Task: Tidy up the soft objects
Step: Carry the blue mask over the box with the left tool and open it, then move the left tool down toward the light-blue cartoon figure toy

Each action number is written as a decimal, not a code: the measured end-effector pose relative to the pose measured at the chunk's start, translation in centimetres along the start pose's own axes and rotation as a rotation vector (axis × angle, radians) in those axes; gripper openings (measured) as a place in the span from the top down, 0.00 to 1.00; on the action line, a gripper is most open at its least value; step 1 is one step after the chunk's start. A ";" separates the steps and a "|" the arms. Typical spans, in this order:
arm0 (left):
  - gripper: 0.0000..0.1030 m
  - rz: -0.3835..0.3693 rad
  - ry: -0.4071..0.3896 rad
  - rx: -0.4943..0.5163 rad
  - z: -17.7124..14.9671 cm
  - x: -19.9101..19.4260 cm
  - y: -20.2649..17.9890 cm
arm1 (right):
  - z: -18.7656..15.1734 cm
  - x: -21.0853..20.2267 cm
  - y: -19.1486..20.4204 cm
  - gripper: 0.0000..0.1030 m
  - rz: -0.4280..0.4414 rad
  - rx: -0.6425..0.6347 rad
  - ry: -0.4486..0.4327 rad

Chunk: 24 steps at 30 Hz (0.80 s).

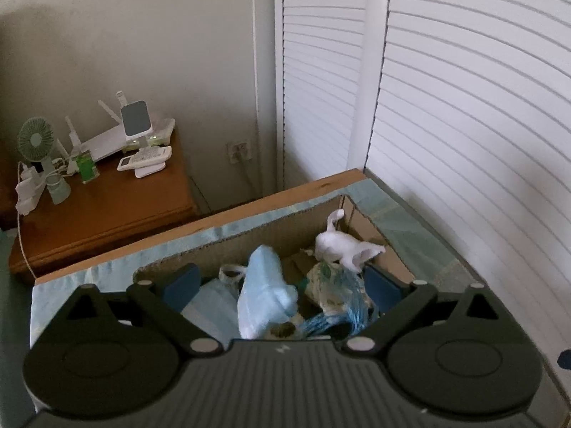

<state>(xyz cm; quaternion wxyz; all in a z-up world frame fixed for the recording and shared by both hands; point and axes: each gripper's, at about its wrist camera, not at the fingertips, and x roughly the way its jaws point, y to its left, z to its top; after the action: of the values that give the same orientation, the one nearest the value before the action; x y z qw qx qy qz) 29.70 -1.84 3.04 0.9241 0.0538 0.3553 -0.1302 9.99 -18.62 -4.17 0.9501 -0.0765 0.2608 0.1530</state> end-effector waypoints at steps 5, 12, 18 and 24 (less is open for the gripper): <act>0.04 0.002 -0.012 -0.007 -0.6 -1.2 0.1 | 0.0 -0.2 0.3 0.00 0.001 -0.004 0.009; 0.03 0.000 -0.041 -0.002 -2.2 -3.3 -0.1 | -0.1 -0.7 0.7 0.00 -0.002 -0.009 0.007; 0.03 -0.035 -0.035 -0.003 -4.6 -5.2 0.2 | -0.1 -1.2 1.0 0.00 -0.005 -0.018 0.003; 0.03 -0.052 -0.016 -0.017 -7.0 -6.8 1.3 | -0.2 -1.4 1.3 0.00 -0.007 -0.024 0.005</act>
<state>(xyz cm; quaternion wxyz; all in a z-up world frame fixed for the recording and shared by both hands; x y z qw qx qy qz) 20.70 2.13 2.43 0.9236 0.0356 0.3505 -0.1514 8.31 -17.77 -3.65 0.9490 -0.0890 0.2611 0.1526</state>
